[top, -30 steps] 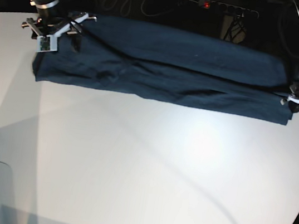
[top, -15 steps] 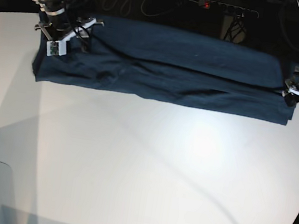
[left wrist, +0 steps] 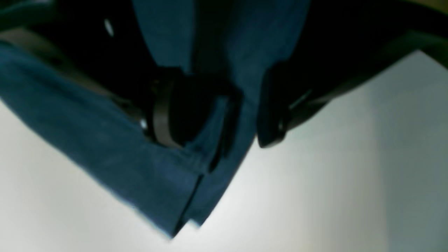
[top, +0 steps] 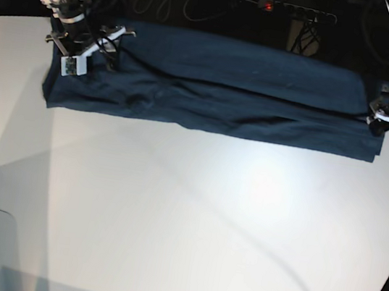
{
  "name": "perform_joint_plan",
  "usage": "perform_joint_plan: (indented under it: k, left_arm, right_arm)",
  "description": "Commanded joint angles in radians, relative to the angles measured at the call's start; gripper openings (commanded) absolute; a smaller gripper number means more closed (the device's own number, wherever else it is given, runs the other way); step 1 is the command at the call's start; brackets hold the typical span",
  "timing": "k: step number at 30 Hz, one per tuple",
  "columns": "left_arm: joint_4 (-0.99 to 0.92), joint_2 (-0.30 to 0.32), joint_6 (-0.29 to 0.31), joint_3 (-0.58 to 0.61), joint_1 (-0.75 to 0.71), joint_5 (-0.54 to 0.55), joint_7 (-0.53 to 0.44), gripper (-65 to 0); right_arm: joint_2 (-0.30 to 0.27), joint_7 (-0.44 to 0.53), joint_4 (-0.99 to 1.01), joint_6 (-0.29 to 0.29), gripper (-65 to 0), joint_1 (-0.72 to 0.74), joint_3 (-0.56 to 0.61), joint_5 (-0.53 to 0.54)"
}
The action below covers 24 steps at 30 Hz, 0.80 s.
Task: Layout the t-shirt on the table in an organized manner, then fold the t-shirt properly
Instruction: 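Hold the folded strip ends and adjust the grasps with both grippers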
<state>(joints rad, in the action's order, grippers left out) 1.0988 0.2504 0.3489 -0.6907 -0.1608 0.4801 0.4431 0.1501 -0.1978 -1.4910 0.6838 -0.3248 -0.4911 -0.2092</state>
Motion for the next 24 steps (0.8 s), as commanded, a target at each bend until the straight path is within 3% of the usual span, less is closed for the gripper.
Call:
perform_joint_plan:
  k: [1, 9, 11, 16, 24]
  left_arm:
    - [-0.007, 0.016, 0.003, -0.004, 0.005, -0.005, 0.016, -33.4]
    - [-0.029, 0.013, 0.005, 0.004, 0.005, -0.005, 0.018, -34.3]
    - [-0.029, 0.013, 0.005, 0.006, 0.007, -0.005, 0.018, -39.8]
    - [-0.027, 0.013, 0.005, 0.039, 0.01, -0.005, 0.018, -65.0]
    - [-0.019, 0.019, 0.0, 0.039, 0.106, -0.005, 0.02, -64.8]
  right_arm:
    - [-0.002, 0.021, -0.012, 0.014, -31.0, 0.005, 0.001, 0.012]
    - [-0.002, 0.021, -0.012, 0.014, -31.0, 0.005, 0.001, 0.012]
    - [-0.002, 0.021, -0.012, 0.014, -31.0, 0.006, 0.001, 0.012]
    - [-0.002, 0.021, -0.012, 0.014, -31.0, 0.025, 0.001, 0.012]
    - [-0.007, 0.021, 0.023, 0.014, -31.0, 0.052, 0.001, 0.012]
